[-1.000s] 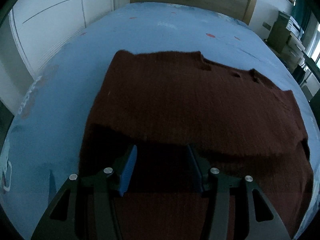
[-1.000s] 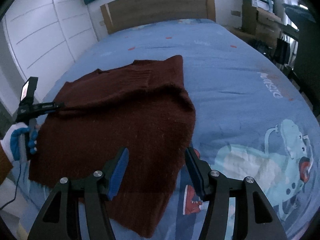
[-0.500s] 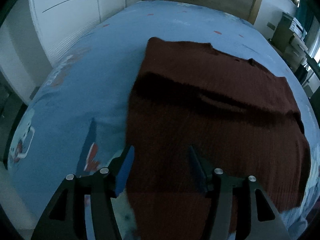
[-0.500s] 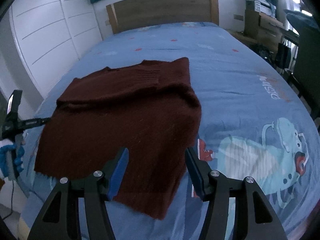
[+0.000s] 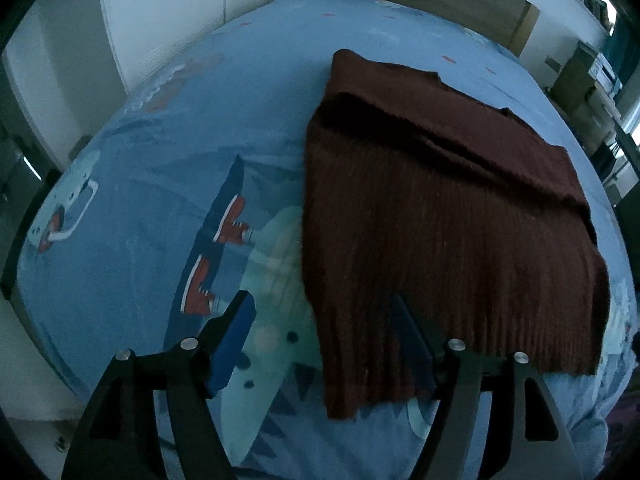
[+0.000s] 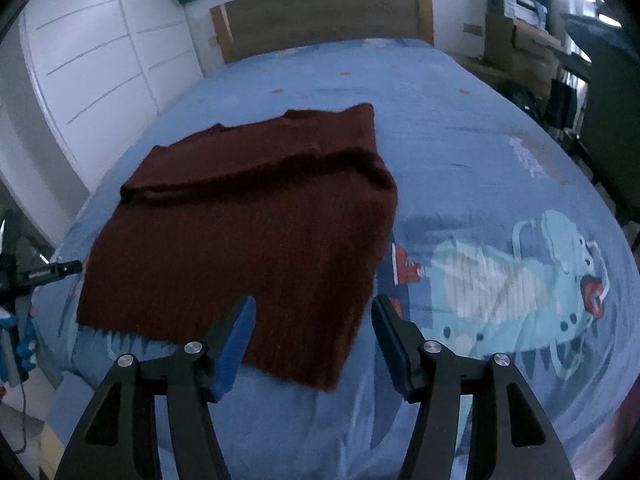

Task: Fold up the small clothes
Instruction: 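Open the left gripper and withdraw it from the folded sweater, then grasp the sweater's hem edge with both grippers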

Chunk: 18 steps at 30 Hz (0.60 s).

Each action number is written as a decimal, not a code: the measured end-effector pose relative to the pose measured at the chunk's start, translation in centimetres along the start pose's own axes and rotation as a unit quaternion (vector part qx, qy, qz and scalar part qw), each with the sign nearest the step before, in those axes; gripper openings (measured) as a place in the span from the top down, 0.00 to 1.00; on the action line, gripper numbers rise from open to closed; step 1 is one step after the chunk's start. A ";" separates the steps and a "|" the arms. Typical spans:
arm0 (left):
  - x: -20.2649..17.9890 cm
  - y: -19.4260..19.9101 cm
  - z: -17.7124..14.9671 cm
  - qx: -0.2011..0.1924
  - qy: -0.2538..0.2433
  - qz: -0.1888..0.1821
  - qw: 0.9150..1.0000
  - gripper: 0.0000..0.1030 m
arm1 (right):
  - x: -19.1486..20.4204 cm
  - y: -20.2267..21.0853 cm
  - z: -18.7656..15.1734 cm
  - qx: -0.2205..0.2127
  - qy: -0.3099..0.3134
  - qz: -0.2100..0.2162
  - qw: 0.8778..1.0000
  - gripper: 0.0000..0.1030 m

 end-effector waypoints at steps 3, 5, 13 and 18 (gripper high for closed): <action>0.6 0.0 -0.8 0.006 0.010 -0.008 1.000 0.36 | -0.6 -0.2 -0.6 0.010 -0.011 -0.002 1.000 0.36; 0.9 0.0 -1.2 0.010 0.018 -0.016 1.000 0.36 | -1.0 -0.4 -0.9 0.017 -0.017 -0.004 1.000 0.36; 1.3 -0.9 -1.8 0.024 0.040 -0.040 0.998 0.36 | -2.5 -1.7 -1.4 0.043 -0.038 0.001 0.998 0.35; 0.6 -2.7 -1.7 0.046 0.043 -0.066 0.996 0.36 | -3.1 -3.3 -1.6 0.066 -0.056 0.011 0.996 0.35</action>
Point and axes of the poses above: each gripper's, at about its wrist camera, not at the fingertips, and y roughly against the way its jaws point, x to its left, z to its top, the point moved 1 cm from there along -y, roughly the way its jaws point, and after that the axes turned 7 degrees about -y, right-handed, at the moved point
